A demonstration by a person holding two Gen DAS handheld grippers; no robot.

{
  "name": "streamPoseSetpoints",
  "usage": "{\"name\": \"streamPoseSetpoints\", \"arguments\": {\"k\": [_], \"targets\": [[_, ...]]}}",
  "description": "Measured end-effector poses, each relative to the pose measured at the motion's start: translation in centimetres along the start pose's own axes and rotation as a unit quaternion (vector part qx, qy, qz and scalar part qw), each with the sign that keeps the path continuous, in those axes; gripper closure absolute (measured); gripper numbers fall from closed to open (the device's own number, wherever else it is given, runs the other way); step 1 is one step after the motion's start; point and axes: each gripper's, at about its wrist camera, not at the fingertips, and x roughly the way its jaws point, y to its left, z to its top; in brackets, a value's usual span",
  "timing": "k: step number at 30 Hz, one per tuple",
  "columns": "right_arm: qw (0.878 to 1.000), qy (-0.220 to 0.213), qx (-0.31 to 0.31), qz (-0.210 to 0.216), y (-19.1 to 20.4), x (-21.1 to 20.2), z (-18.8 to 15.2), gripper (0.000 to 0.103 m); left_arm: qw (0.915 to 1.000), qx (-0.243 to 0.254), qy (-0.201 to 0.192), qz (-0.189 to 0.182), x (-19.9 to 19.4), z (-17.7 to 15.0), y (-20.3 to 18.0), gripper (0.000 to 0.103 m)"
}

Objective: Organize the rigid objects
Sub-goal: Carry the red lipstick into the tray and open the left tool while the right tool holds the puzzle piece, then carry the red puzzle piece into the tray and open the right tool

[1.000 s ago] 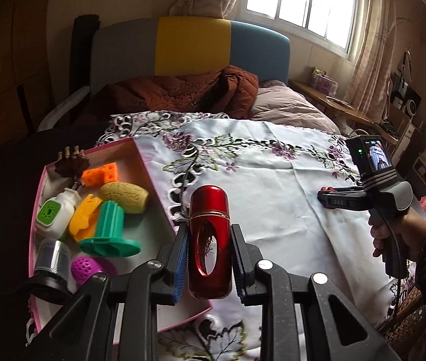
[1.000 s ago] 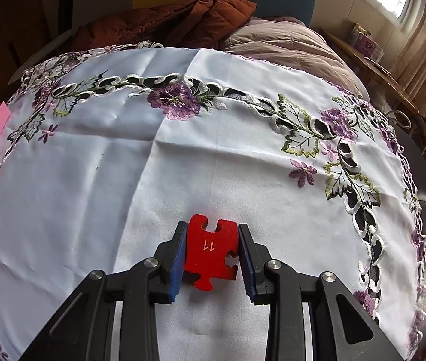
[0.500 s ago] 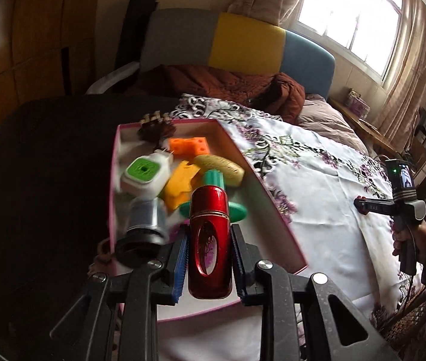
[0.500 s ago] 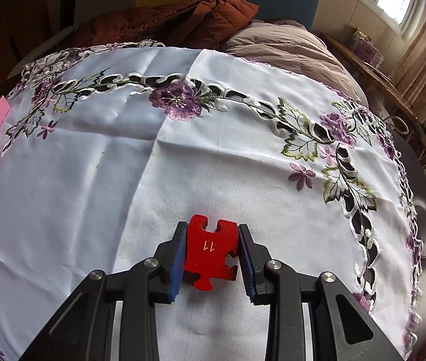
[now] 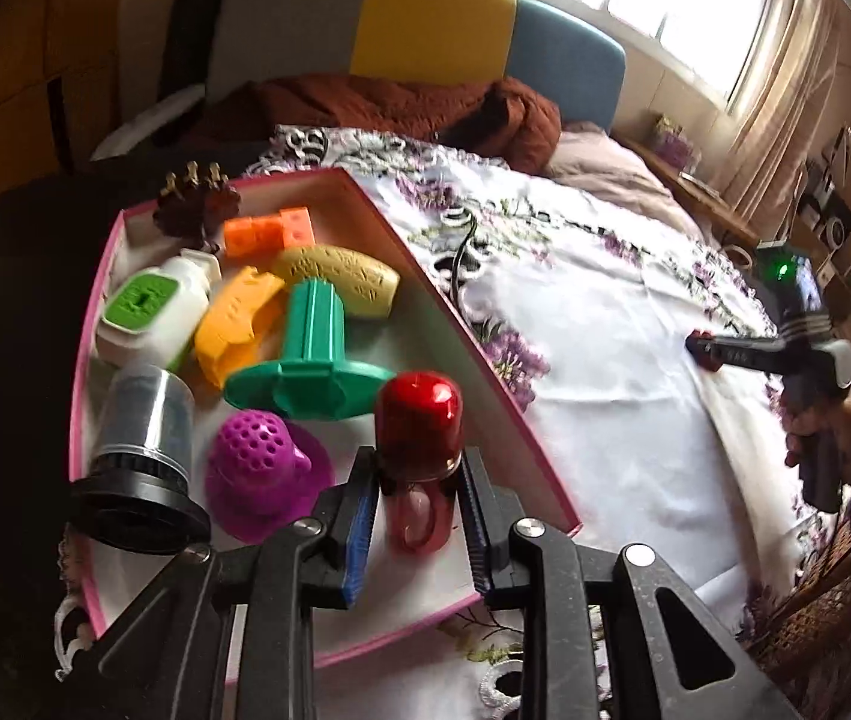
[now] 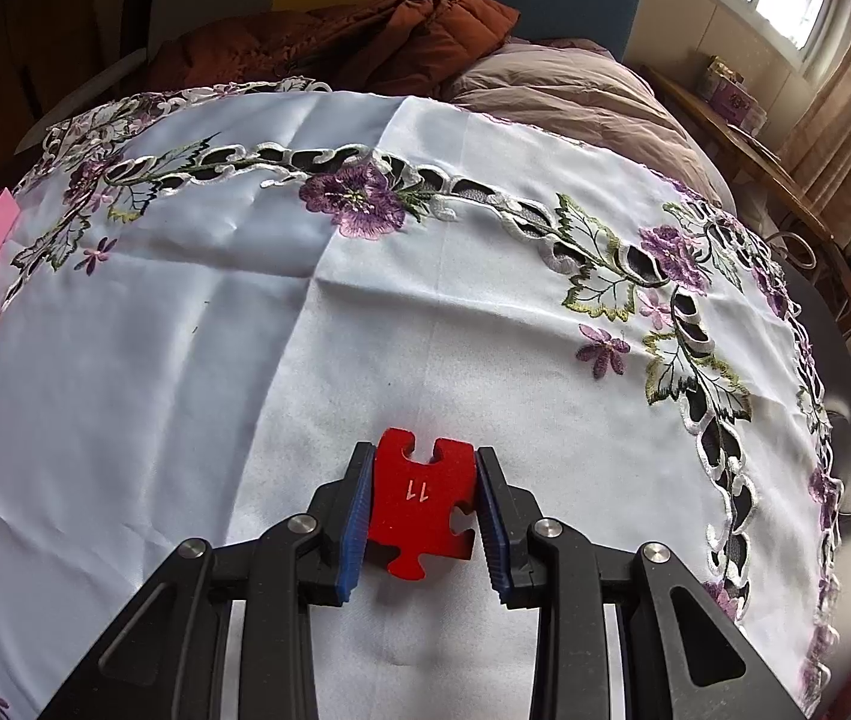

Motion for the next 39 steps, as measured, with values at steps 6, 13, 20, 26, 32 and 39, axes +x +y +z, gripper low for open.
{"name": "streamPoseSetpoints", "arguments": {"k": [6, 13, 20, 26, 32, 39], "targets": [[1.0, 0.001, -0.002, -0.003, 0.1, 0.0, 0.0, 0.071, 0.9998, -0.017, -0.001, 0.006, -0.8, -0.6, 0.9, 0.072], [1.0, -0.002, 0.003, -0.006, 0.0, -0.2, 0.2, 0.071, 0.9981, -0.034, -0.043, 0.029, -4.1, -0.3, 2.5, 0.072], [0.999, -0.04, 0.006, 0.007, 1.1, -3.1, 0.9, 0.071, 0.9933, -0.046, -0.067, 0.082, -6.6, 0.0, 3.9, 0.072], [0.99, -0.083, -0.046, 0.105, 9.0, -8.1, 0.9, 0.071, 0.9899, -0.06, -0.079, 0.101, -7.6, 0.0, 4.7, 0.072], [0.963, -0.115, -0.127, 0.207, 19.5, -12.4, 0.0, 0.071, 0.9869, -0.071, -0.085, 0.117, -8.4, -0.6, 5.3, 0.069], [0.953, -0.09, -0.171, 0.234, 26.5, -12.1, -0.6, 0.071, 0.982, -0.088, -0.088, 0.142, -9.2, -1.3, 6.8, 0.065]]}}
